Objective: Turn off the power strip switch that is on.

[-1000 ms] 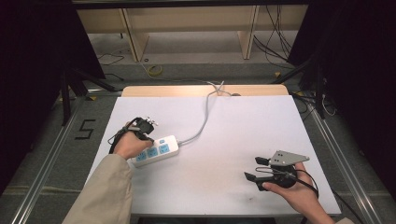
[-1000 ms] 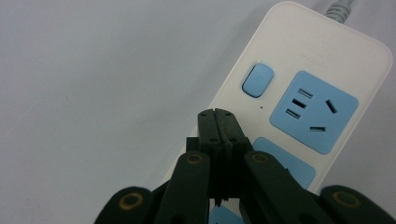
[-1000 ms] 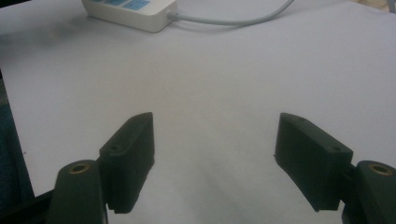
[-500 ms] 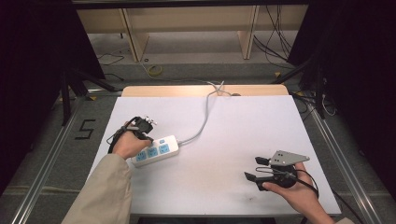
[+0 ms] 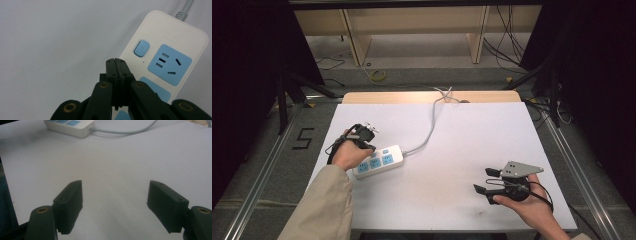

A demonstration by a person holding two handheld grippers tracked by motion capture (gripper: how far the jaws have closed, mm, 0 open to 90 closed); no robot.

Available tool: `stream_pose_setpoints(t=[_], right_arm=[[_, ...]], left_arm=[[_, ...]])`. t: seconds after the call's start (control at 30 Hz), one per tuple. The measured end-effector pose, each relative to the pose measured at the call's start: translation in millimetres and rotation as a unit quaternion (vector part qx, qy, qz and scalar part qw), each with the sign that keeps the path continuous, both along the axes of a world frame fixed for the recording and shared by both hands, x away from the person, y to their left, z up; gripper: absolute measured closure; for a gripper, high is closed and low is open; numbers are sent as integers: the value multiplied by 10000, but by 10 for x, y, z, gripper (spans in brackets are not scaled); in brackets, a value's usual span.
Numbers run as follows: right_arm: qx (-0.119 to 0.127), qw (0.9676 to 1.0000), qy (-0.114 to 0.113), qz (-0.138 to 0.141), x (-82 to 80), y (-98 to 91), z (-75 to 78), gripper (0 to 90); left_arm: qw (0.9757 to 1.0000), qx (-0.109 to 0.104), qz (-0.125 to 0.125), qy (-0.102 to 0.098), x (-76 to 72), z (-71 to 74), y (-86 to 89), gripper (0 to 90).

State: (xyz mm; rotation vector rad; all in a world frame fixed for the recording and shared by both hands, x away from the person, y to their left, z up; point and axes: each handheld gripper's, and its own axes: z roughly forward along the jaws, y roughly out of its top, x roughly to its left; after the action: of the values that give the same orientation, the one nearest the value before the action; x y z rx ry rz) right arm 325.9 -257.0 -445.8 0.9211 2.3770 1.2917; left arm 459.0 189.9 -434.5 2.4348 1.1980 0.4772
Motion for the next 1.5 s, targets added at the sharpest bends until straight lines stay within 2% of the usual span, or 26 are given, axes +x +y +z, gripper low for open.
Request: stream_pose_setpoints(t=[0.33,0.37,0.53,0.73,0.83,0.93,1.07,1.13,1.3,1.5], right_arm=[[0,10000,-4,4,0,-3,1,290],[9,10000,3,-2,-1,-3,0,290],[18,10000,10,-7,-2,-5,2,290],[24,10000,10,-12,-4,-6,3,290],[19,10000,10,-8,-4,-6,2,290],[27,10000,12,-10,-3,-7,3,290],[30,10000,13,-14,-1,-8,1,290],[25,10000,14,-16,1,-7,0,290],[25,10000,13,-13,0,-6,2,288],[31,10000,7,-9,3,-6,2,288]], left_arm=[[9997,-174,13,-170,-23,49,18,894],[9996,-209,29,-181,-27,55,18,856],[9987,-379,43,-334,-54,95,9,819],[9966,-652,14,-513,-80,132,-3,704],[9957,-725,19,-569,-91,120,-12,555],[9943,-805,39,-691,-104,135,-10,476],[9930,-886,85,-772,-149,163,-20,346],[9917,-994,170,-795,-175,174,-22,273],[9877,-1257,172,-918,-256,219,-31,221],[9834,-1480,28,-1046,-401,257,-70,203]])
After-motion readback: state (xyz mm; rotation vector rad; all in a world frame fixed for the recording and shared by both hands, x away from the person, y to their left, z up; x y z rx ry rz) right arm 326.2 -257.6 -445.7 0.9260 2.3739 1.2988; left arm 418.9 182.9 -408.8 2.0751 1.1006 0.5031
